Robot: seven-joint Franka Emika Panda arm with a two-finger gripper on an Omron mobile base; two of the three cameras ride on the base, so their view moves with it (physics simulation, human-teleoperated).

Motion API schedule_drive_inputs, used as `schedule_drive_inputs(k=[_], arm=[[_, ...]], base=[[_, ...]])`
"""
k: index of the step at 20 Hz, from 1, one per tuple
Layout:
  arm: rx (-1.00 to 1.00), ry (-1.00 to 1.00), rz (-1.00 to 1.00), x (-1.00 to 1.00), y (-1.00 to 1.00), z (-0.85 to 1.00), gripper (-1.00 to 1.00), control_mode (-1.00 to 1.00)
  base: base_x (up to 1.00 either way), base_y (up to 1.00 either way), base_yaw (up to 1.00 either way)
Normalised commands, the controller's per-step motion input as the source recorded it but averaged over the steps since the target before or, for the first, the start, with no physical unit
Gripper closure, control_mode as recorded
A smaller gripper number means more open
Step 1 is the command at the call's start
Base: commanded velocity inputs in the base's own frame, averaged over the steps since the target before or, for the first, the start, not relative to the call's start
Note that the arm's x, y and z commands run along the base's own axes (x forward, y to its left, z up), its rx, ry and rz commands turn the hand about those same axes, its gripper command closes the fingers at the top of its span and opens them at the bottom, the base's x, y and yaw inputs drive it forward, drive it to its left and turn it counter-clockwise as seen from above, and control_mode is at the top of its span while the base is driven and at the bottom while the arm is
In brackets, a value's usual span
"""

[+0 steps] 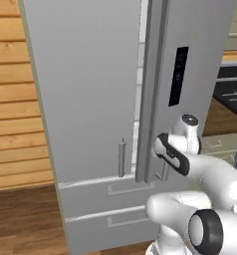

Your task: Take the strawberry from the fridge and place it on top of the pancake, located on the dining counter.

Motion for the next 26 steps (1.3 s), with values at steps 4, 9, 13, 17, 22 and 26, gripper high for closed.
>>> schedule_drive_inputs(k=[4,9,13,17,22,26], arm=[[0.0,-0.14,0.01,-0.85,-0.3,0.0,1.0,-1.0],[0.0,-0.05,0.0,-0.34,-0.22,0.0,-1.0,-1.0],[0.0,-0.01,0.0,-0.23,0.0,-0.01,-1.0,-1.0],[-0.01,-0.15,0.0,-0.77,0.13,0.35,-1.0,-1.0],[-0.02,0.0,0.03,0.07,-0.04,0.35,-1.0,-1.0],[0.0,0.01,0.06,0.11,-0.25,0.32,-1.0,-1.0]], base=[[0.0,0.0,0.0],[0.0,0.0,0.0],[0.0,0.0,0.0],[0.0,0.0,0.0],[0.0,0.0,0.0],[0.0,0.0,0.0]])
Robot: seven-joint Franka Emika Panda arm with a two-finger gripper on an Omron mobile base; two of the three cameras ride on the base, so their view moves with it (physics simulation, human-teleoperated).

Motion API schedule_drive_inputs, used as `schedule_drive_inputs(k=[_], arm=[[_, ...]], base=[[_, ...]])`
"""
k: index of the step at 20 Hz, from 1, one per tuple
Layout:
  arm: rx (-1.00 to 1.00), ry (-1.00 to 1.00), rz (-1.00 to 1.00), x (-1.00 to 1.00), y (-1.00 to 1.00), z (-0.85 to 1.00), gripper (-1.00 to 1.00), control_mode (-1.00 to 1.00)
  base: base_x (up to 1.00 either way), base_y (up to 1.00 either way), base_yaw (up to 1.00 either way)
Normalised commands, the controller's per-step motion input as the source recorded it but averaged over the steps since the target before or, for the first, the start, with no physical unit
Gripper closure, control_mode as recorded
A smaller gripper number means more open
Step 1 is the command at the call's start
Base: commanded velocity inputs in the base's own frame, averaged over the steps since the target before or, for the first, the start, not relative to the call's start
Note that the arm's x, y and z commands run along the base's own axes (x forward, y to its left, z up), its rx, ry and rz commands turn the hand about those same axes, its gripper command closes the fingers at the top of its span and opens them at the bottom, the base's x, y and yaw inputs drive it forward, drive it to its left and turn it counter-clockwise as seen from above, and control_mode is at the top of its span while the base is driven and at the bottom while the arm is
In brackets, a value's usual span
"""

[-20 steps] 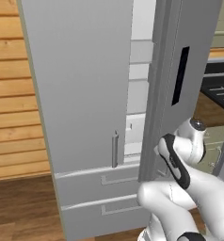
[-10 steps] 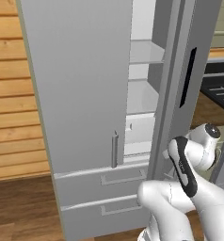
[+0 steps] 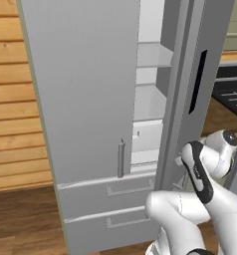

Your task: Take the strawberry from the fridge and place it on top of the pancake, located on the dining counter.

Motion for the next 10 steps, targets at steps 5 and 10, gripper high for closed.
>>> schedule_drive_inputs(k=[5,10], arm=[[0.0,0.0,0.01,-0.14,-0.1,0.65,-1.0,-1.0],[0.0,-0.03,0.02,-0.35,-0.25,0.73,-1.0,-1.0]], base=[[0.0,0.0,0.0],[0.0,0.0,0.0]])
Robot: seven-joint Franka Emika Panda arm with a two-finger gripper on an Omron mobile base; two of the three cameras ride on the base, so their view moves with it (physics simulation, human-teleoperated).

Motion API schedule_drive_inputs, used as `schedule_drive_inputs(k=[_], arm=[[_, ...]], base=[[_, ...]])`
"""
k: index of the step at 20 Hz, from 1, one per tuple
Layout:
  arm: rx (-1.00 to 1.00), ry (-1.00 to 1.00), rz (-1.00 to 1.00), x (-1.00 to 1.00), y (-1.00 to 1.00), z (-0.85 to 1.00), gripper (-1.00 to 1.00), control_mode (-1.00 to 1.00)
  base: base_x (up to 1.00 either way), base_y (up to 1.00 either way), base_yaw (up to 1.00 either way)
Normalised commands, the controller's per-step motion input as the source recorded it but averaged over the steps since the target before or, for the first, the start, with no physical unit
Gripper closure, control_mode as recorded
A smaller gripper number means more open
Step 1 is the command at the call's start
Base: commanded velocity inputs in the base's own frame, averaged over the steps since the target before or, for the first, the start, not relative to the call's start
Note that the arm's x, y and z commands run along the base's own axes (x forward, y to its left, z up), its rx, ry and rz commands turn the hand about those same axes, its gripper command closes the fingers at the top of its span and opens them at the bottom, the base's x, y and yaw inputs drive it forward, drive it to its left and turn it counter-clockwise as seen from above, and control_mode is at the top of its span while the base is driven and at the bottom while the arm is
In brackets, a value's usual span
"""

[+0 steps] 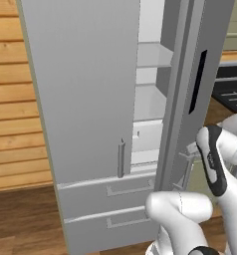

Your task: Take the strawberry from the fridge and place it on top of the pancake, located on the dining counter.

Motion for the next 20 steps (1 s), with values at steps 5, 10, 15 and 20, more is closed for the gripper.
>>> schedule_drive_inputs(k=[5,10,15,20], arm=[[-0.01,-0.15,0.01,-0.98,-0.01,0.64,-1.0,-1.0],[-0.08,-0.14,0.0,-0.99,0.46,0.56,-1.0,-1.0],[-0.15,-0.08,0.0,-0.62,0.86,0.54,-1.0,-1.0],[-0.24,-0.01,-0.07,-0.17,1.0,0.49,-1.0,-1.0]], base=[[0.0,0.0,0.0],[0.0,0.0,0.0],[0.0,0.0,0.0],[0.0,0.0,0.0]])
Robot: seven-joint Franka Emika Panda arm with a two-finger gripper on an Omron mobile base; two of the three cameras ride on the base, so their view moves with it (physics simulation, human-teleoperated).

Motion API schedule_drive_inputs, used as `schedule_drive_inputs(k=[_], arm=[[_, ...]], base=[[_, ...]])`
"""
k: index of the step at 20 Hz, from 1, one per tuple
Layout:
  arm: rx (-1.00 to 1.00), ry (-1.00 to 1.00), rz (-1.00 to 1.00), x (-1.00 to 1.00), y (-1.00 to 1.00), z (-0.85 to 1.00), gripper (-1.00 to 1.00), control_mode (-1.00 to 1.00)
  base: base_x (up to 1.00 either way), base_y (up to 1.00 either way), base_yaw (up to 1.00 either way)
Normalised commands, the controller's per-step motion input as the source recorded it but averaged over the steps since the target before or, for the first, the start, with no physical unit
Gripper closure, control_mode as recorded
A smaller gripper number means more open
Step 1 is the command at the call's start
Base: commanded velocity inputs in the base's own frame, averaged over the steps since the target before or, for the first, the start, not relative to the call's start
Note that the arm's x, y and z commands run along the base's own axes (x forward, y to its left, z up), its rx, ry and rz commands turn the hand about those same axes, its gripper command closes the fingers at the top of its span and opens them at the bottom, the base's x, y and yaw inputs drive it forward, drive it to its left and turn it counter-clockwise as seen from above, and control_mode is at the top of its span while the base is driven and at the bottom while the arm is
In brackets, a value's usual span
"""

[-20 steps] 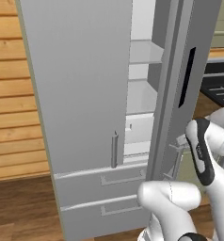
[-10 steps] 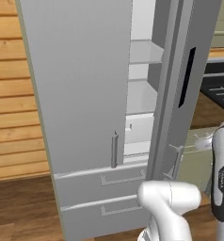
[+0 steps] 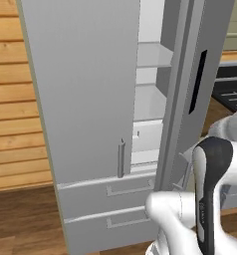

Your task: Take the strawberry from the fridge and place it on top of the pancake, located on the dining counter.

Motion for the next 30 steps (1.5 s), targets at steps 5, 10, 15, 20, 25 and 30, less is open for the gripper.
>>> schedule_drive_inputs(k=[5,10,15,20,25,30], arm=[[-0.26,0.01,-0.1,0.02,1.0,0.38,-1.0,-1.0],[-0.19,0.0,-0.13,0.47,0.65,0.05,-1.0,-1.0],[-0.1,0.02,-0.06,0.92,0.03,0.0,-1.0,-1.0],[-0.08,0.0,-0.04,0.88,0.0,-0.06,-1.0,-1.0],[-0.08,0.0,-0.03,0.79,0.0,-0.16,-1.0,-1.0],[-0.04,0.0,-0.05,0.63,-0.2,-0.15,-1.0,-1.0]], base=[[0.0,0.0,0.0],[0.0,0.0,0.0],[0.0,0.0,0.0],[0.0,0.0,0.0],[0.0,0.0,0.0],[0.0,0.0,0.0]])
